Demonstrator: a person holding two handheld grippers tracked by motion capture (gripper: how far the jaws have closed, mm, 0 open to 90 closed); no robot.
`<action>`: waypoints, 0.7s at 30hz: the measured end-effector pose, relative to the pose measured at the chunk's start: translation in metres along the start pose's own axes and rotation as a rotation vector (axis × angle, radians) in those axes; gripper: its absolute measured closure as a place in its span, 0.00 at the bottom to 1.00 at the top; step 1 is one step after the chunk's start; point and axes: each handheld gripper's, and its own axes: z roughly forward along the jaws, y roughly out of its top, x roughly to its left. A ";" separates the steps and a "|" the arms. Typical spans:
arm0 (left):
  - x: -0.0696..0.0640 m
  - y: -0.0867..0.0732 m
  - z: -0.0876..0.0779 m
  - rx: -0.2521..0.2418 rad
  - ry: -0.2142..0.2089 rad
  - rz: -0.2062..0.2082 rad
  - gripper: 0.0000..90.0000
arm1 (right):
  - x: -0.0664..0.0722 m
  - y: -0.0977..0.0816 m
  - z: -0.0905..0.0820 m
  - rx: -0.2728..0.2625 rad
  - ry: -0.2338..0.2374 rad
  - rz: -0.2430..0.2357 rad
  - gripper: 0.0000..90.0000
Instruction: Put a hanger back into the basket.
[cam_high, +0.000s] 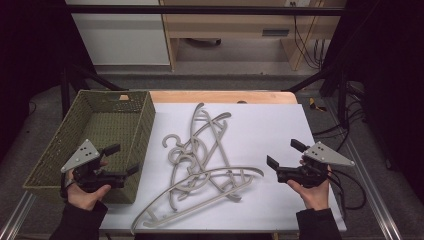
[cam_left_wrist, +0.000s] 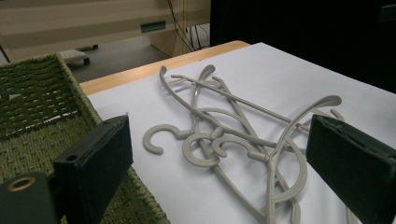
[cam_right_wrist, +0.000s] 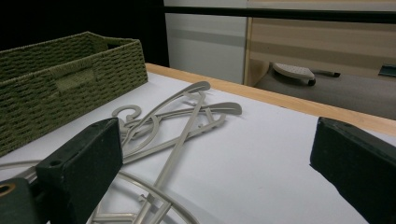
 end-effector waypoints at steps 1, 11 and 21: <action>0.000 0.001 0.001 0.003 -0.003 -0.001 0.08 | 0.000 0.000 0.000 -0.002 -0.001 0.003 0.03; -0.014 0.012 0.010 0.059 -0.045 0.030 0.09 | 0.001 0.003 -0.002 0.006 -0.007 0.005 0.03; -0.026 0.015 0.021 0.100 -0.087 0.054 0.10 | 0.005 0.004 -0.001 0.016 -0.001 -0.015 0.03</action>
